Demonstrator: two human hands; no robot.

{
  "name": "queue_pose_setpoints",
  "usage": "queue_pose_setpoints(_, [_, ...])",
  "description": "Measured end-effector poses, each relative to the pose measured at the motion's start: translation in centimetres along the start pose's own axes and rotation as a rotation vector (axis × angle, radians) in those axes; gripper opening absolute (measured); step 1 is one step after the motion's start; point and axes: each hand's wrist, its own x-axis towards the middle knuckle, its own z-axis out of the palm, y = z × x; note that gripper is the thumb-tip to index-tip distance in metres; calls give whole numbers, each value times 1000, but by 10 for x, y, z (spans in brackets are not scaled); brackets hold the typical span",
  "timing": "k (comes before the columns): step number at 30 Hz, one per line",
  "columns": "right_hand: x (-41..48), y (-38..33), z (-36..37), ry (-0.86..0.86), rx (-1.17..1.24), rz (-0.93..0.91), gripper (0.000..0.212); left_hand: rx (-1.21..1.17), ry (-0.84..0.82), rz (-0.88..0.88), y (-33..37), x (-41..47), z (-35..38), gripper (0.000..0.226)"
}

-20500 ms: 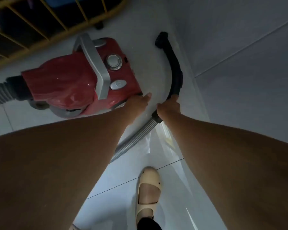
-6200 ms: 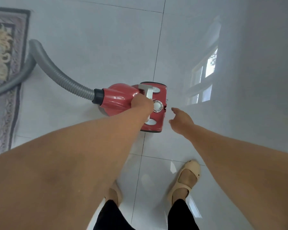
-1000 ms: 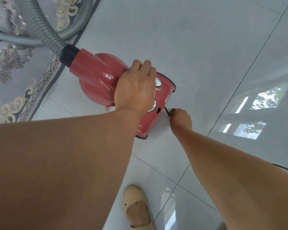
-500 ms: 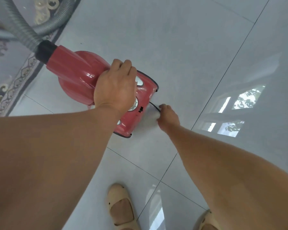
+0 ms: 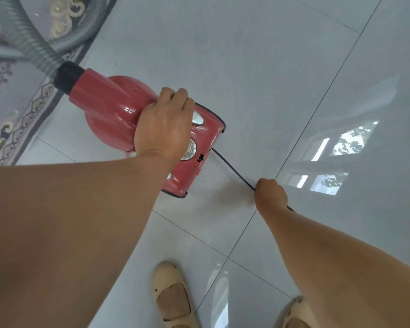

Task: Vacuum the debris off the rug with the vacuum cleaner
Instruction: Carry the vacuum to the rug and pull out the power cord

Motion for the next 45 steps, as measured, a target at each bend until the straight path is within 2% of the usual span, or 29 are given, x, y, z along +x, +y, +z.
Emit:
queue_pose_setpoints(4, [-26,62,12,-145,-160,181,40,-20,-14,-3,2,1,-5,29])
queue_pose_setpoints(7, [-28,50,9,-63,-221,139,38,1,-34,-9,1,1,-3,29])
queue_pose_setpoints(9, [-14,15,5,64,-69,3,35,-1,-27,-26,0,1,-1,30])
queue_pose_setpoints(11, [3,-37,-4,119,162,-162,42,-6,-17,-30,1,2,-1,30])
queue_pose_setpoints(13, [17,-92,-18,81,418,-264,47,-7,-23,-32,1,2,-1,31])
queue_pose_setpoints(15, [28,-126,-29,47,608,-231,37,1,-12,-31,1,2,0,33])
queue_pose_setpoints(18, [27,-119,-23,33,519,-201,26,7,-1,-24,-1,2,2,34])
queue_pose_setpoints(23, [16,-71,-9,101,251,-138,29,15,-20,-20,0,2,-2,32])
queue_pose_setpoints(25, [10,-38,-1,52,159,-47,33,4,-30,-23,0,1,-2,32])
queue_pose_setpoints(29, [-27,58,19,-154,-15,234,40,-5,-35,-32,0,1,-5,31])
queue_pose_setpoints(31, [-38,76,22,-175,-84,261,40,3,-44,-33,0,1,-4,30])
queue_pose_setpoints(33, [-30,62,19,-75,-19,186,38,4,-40,-29,0,1,-3,29])
queue_pose_setpoints(36, [3,0,8,78,284,-82,37,8,-36,-29,0,1,0,28])
queue_pose_setpoints(39, [34,-82,-12,-23,427,-275,50,12,-27,-34,0,2,0,29])
queue_pose_setpoints(42, [42,-117,-9,-13,464,-212,26,25,-18,-26,0,2,2,30])
queue_pose_setpoints(45, [29,-90,0,56,387,-85,30,30,-24,-18,-2,1,2,30])
